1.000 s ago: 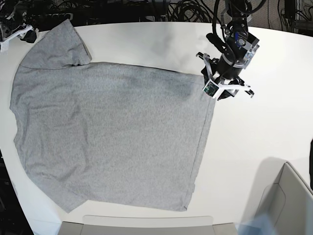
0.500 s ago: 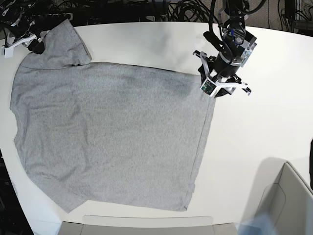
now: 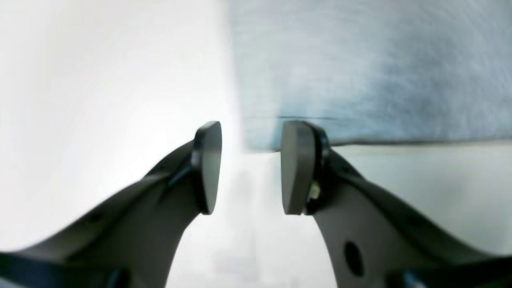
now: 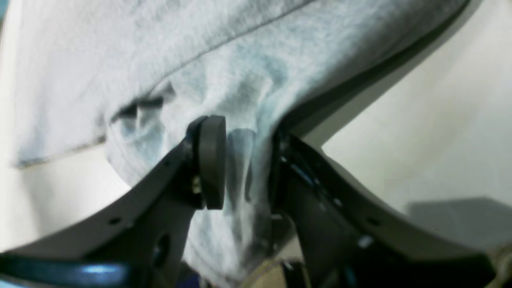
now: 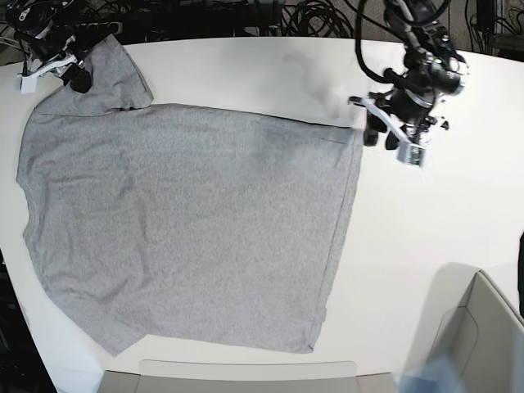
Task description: Fold the T-shirt properly
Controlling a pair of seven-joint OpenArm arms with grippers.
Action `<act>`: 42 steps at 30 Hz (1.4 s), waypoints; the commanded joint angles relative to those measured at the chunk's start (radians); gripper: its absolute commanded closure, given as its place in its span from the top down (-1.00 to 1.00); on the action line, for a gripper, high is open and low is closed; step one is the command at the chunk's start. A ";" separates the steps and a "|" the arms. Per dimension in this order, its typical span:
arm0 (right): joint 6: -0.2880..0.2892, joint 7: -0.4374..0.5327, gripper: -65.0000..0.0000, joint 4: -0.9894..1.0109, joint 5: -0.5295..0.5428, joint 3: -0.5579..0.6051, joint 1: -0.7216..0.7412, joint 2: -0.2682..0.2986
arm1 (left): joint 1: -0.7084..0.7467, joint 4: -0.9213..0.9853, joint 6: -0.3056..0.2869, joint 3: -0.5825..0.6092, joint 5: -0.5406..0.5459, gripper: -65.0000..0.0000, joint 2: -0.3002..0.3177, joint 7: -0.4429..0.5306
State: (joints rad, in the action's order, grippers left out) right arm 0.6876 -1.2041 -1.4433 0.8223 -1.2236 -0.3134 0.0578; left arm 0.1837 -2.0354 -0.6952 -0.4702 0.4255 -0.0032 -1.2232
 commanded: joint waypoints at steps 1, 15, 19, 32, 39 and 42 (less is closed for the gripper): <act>0.011 -0.084 -0.46 -0.015 -0.100 0.000 -0.025 0.003 | -0.033 -0.011 -0.003 -0.032 0.059 -0.27 0.013 -0.031; 0.011 -0.082 -0.46 -0.058 -0.168 0.000 -0.007 0.001 | -0.137 0.298 -0.003 -0.129 0.121 -0.26 0.022 -0.135; 0.011 -0.084 -0.46 -0.057 -0.185 0.000 0.001 0.001 | -0.137 0.397 -0.003 -0.108 0.126 -0.26 0.025 -0.091; 0.011 -0.084 -0.46 -0.057 -0.186 0.001 0.004 0.001 | -0.169 0.534 -0.003 -0.011 0.126 -0.27 0.019 -0.020; 0.011 -0.082 -0.46 -0.057 -0.186 0.061 0.006 0.000 | -0.204 0.621 -0.003 -0.011 0.126 -0.27 0.013 0.000; 0.011 -0.070 -0.52 -0.058 -0.208 0.078 0.016 -0.023 | -0.204 0.620 -0.003 -0.009 0.121 -0.32 0.001 0.010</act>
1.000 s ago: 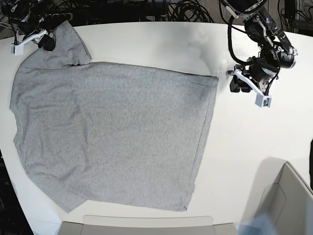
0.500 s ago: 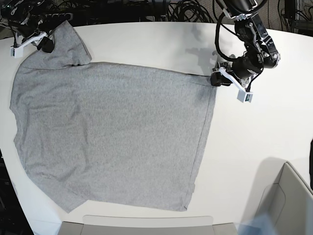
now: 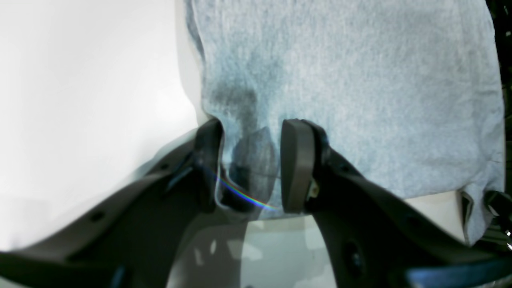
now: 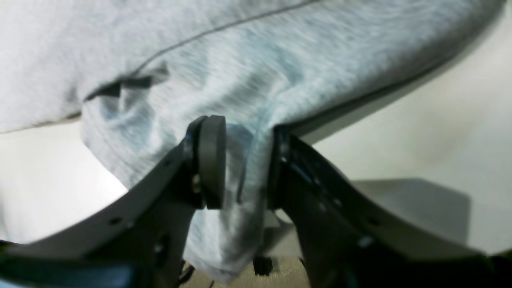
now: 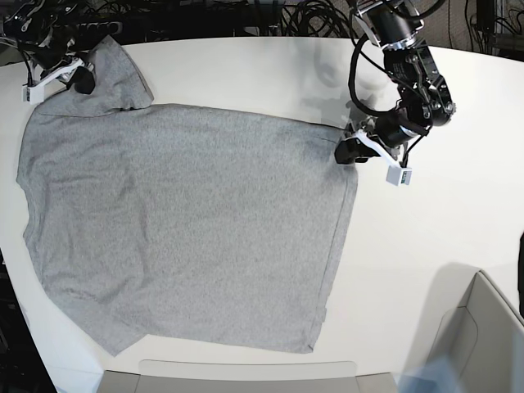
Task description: Fold the T-shirt properly
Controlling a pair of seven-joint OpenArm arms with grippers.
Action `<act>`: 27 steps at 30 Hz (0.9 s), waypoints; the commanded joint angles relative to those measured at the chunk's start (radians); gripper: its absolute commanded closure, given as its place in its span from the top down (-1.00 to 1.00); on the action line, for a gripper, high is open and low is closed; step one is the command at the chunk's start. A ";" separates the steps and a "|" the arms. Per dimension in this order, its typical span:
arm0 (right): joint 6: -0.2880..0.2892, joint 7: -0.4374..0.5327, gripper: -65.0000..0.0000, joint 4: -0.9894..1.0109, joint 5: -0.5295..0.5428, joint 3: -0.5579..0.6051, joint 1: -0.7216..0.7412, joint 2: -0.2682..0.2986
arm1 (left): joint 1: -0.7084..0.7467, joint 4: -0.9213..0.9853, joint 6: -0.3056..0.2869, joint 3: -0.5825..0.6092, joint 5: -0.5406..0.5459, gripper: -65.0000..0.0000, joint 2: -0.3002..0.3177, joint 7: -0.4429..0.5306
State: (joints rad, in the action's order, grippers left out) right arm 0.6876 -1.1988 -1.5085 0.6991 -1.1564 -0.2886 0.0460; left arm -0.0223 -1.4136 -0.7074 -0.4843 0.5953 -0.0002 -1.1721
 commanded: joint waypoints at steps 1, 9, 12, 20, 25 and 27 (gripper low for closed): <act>0.011 -0.059 -0.58 0.006 -0.108 0.011 0.004 -0.019 | 0.002 0.000 0.009 0.006 -0.048 -0.40 -0.002 -0.041; 0.011 -0.042 -1.00 0.001 -0.276 0.039 0.038 -0.019 | 0.008 -0.006 0.009 0.000 -0.048 -1.00 0.004 -0.056; 0.011 -0.040 -1.00 -0.008 -0.276 0.063 -0.004 -0.001 | 0.031 -0.051 0.009 -0.001 -0.044 -1.00 0.038 -0.104; 0.011 -0.039 -1.00 -0.162 -0.276 0.059 -0.108 0.005 | 0.155 -0.316 0.009 -0.004 -0.050 -1.00 0.055 -0.136; 0.011 -0.039 -1.00 -0.257 -0.275 0.059 -0.159 0.005 | 0.210 -0.358 0.009 -0.067 -0.047 -1.00 0.055 -0.136; 0.011 -0.037 -1.00 -0.295 -0.275 0.059 -0.182 0.002 | 0.233 -0.385 0.009 -0.121 -0.044 -1.00 0.053 -0.137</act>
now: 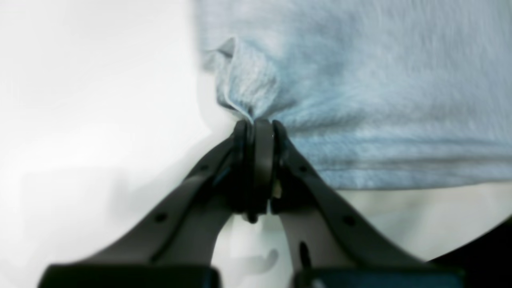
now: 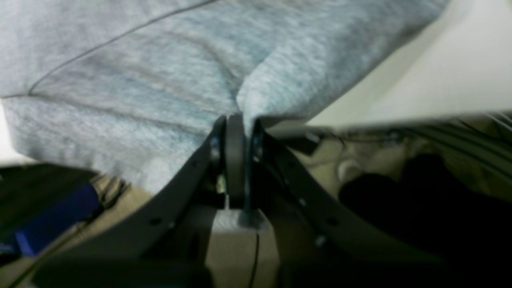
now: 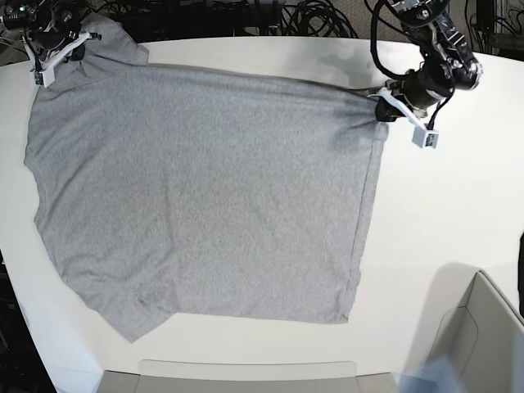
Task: Fold the T-shirt properly
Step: 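Lift both shoulder corners and pull them apart to stretch the shirt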
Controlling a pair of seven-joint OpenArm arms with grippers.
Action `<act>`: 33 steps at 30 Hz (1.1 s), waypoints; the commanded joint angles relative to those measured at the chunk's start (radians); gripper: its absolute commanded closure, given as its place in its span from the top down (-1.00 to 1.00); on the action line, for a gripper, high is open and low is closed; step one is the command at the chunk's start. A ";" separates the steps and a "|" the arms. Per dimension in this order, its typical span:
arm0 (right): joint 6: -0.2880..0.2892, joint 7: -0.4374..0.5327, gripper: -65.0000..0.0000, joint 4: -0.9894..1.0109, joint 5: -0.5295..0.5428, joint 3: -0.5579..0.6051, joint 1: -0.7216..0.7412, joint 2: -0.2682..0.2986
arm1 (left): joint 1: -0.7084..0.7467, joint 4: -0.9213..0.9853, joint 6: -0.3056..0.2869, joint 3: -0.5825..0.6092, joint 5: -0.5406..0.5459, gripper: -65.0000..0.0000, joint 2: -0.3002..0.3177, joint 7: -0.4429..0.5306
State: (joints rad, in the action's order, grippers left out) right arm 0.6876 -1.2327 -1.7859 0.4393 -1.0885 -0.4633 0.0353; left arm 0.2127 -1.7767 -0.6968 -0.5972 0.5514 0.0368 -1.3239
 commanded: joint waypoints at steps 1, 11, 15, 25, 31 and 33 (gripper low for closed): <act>0.011 -0.003 -1.00 -0.036 -0.015 -0.009 -0.019 0.010 | 0.011 -0.039 -0.001 -0.025 0.000 -1.00 0.018 0.014; 0.011 -0.003 -1.00 -0.194 -0.017 -0.006 -0.033 0.010 | 0.058 -0.139 -0.001 -0.063 -0.004 -1.00 0.018 0.014; 0.011 -0.003 -1.00 -0.223 -0.050 -0.008 -0.004 0.012 | 0.054 -0.140 -0.001 -0.065 -0.004 -1.00 0.016 0.014; 0.011 -0.003 -1.00 -0.228 -0.145 0.001 0.107 0.042 | -0.011 -0.142 0.111 -0.008 0.000 -1.00 0.010 0.024; 0.011 -0.003 -1.00 -0.223 -0.250 0.081 0.174 0.079 | -0.075 -0.140 0.194 0.056 -0.004 -1.00 0.010 0.027; 0.011 -0.003 -1.00 -0.222 -0.297 0.115 0.203 0.079 | -0.098 -0.140 0.225 0.073 -0.004 -1.00 0.010 0.027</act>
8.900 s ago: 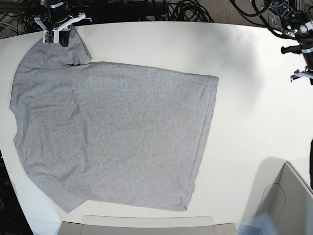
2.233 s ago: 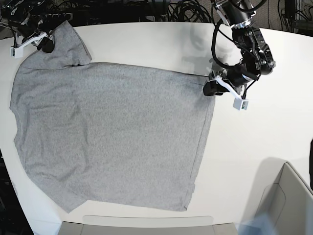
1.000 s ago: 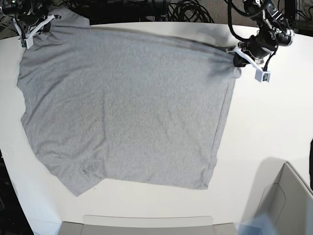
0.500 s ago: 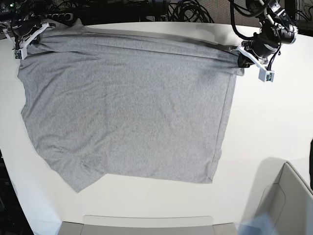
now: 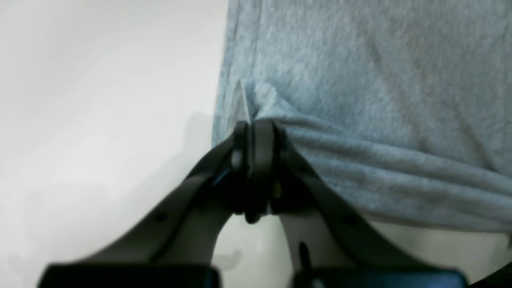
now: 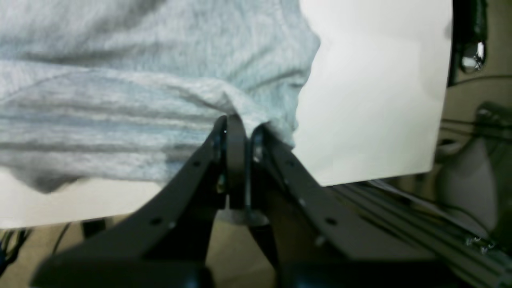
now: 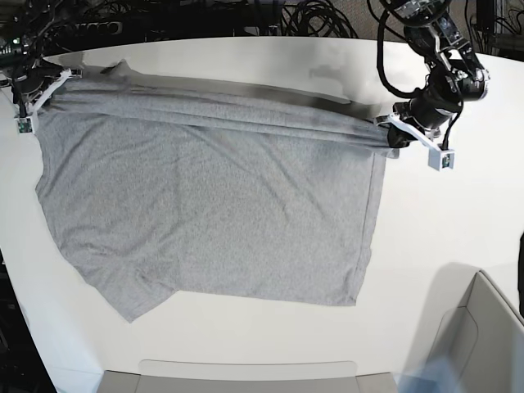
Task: Fold the T-shirt properly
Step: 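Lift both shoulder corners and pull them apart to stretch the shirt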
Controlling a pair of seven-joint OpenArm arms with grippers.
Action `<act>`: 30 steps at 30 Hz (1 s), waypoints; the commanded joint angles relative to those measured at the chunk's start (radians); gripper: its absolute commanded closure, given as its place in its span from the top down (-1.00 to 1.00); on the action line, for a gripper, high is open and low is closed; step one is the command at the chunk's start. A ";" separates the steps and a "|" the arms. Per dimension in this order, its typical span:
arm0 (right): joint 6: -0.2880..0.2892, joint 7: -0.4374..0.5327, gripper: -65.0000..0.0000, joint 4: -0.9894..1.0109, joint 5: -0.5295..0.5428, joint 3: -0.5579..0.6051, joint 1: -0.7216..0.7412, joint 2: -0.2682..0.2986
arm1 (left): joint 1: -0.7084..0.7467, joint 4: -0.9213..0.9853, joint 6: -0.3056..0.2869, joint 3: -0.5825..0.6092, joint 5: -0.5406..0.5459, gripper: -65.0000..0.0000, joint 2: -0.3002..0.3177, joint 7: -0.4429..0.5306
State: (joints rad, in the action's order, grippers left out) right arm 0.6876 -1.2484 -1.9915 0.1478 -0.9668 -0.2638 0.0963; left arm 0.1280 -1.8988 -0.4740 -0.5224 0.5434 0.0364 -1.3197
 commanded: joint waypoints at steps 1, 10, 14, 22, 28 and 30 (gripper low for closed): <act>0.011 0.012 -1.00 -0.016 -0.023 0.015 0.019 0.018 | -0.026 -0.018 0.019 0.008 0.002 -1.00 0.010 0.022; 0.011 0.016 -1.00 -0.015 -0.239 0.210 0.134 0.018 | -0.061 -0.002 0.186 0.138 0.001 -1.00 0.040 0.130; 0.011 0.045 -1.00 0.005 -0.299 0.256 0.177 0.018 | -0.063 0.091 0.205 0.201 0.001 -1.00 0.056 0.214; 0.011 0.098 -1.00 0.154 -0.311 0.263 0.251 0.039 | -0.072 0.143 0.205 0.206 0.001 -1.00 0.087 0.289; 0.011 0.126 -1.00 0.199 -0.311 0.262 0.298 0.038 | -0.146 0.167 0.205 0.238 0.001 -1.00 0.086 0.283; 0.011 0.128 -1.00 0.246 -0.311 0.262 0.314 0.038 | -0.175 0.227 0.205 0.264 0.001 -1.00 0.087 0.286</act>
State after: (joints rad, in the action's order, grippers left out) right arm 0.6876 -1.1290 -1.7306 -0.1604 -0.7029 0.0315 0.1215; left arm -0.0376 -1.6562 -0.2687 -0.2581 0.5404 0.1177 -1.0447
